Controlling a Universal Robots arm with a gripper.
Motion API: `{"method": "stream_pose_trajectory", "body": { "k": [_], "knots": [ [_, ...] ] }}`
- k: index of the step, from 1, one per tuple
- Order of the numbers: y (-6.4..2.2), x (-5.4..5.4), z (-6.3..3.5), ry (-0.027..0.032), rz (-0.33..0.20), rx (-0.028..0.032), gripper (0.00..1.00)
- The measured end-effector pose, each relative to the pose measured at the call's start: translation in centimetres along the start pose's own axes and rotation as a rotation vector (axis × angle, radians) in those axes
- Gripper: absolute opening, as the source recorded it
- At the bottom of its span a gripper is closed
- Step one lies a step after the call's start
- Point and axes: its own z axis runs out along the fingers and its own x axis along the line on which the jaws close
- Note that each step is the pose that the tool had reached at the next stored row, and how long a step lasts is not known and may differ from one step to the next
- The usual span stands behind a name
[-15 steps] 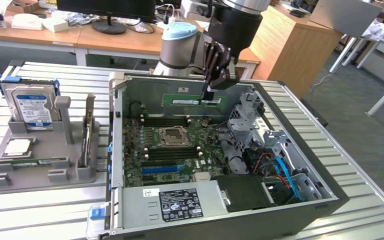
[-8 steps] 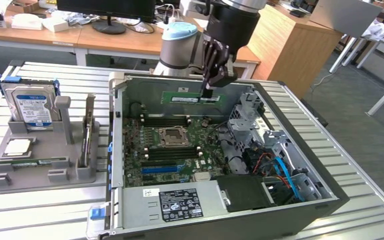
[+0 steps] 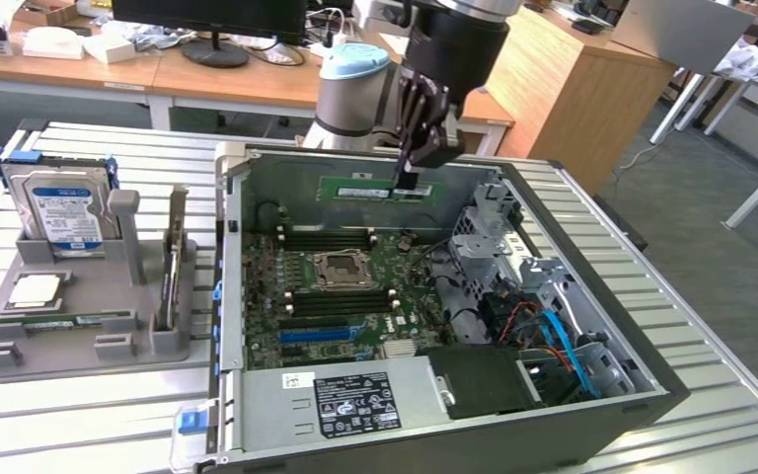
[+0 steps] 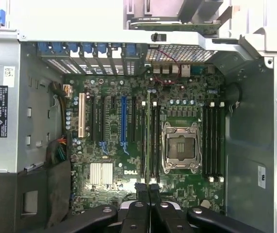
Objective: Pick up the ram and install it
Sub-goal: 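Pick up the ram and move it above insertion slot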
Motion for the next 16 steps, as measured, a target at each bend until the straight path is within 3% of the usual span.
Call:
{"method": "stream_pose_trajectory", "body": {
  "k": [16],
  "knots": [
    [0.0,-1.4,0.15,0.0001,0.0,0.0,0.11]
  ]
}}
